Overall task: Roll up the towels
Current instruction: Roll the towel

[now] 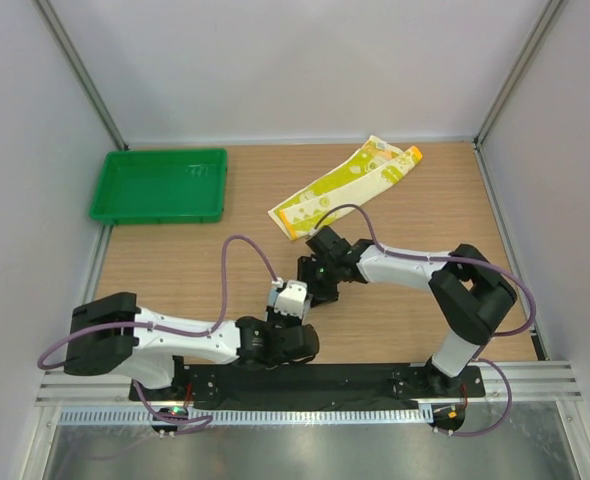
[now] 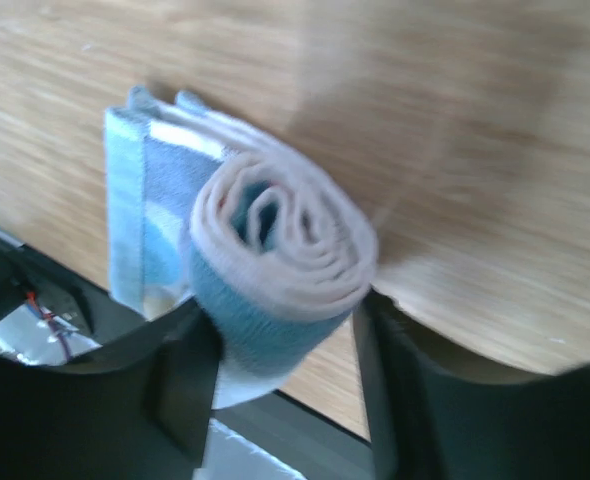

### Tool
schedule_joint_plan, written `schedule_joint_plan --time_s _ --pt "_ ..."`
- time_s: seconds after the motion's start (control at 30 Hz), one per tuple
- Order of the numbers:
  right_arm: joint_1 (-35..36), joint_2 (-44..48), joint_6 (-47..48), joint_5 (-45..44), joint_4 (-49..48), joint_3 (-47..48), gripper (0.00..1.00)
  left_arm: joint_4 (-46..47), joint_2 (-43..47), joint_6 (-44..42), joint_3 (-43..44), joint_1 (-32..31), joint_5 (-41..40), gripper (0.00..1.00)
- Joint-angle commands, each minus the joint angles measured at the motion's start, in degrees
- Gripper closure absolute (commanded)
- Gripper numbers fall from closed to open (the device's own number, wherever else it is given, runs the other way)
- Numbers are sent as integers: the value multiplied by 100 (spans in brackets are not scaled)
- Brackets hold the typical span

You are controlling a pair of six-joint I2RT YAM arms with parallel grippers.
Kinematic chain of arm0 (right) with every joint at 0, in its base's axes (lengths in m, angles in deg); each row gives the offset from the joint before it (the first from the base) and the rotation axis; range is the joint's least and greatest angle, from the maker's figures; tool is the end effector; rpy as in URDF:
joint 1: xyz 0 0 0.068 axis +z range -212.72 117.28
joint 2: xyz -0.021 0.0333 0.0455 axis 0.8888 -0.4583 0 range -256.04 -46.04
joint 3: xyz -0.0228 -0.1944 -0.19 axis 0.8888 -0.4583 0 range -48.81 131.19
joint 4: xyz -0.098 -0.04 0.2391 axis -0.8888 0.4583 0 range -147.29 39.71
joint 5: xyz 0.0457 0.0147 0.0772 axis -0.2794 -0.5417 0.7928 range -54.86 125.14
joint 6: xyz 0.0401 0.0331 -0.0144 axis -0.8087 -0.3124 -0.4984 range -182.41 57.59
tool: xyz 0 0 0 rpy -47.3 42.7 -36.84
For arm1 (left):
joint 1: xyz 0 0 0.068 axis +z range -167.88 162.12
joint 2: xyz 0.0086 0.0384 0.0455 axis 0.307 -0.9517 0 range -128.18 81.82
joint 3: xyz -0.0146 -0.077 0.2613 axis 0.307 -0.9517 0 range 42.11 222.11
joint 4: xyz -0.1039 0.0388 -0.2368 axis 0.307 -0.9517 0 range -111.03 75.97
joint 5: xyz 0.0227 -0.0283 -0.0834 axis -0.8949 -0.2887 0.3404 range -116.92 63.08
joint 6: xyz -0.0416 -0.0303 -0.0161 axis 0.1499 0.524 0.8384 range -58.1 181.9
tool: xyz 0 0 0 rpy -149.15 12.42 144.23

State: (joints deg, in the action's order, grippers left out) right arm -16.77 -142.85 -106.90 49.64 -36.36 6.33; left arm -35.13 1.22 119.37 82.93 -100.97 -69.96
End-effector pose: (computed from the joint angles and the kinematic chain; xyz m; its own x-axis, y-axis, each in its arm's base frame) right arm 0.2189 0.2391 0.1611 -0.9842 -0.0415 -0.1724 -0.1209 0.8684 0.4810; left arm 0.0545 -0.2475 0.1759 -0.6346 0.1142 -0.7644 0.2800 0.9558 -0.0897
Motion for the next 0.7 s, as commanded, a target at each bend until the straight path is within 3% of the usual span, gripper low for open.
schedule_joint_plan --time_s 0.0,0.07,0.17,0.43,0.67 --pt "-490 233 327 -976 359 -117 39 -201 79 299 -206 -41 411 100" --pt "-587 242 380 -984 403 -82 27 -193 62 361 -223 -41 490 100" --pt "-780 242 485 -1072 508 50 22 -123 210 554 -328 -41 552 100" --pt "-1220 461 661 -1353 685 252 19 500 1098 1177 -935 38 754 100" --pt "-1747 1226 749 -1371 562 -73 19 1309 2003 1809 -2050 705 1526 100"
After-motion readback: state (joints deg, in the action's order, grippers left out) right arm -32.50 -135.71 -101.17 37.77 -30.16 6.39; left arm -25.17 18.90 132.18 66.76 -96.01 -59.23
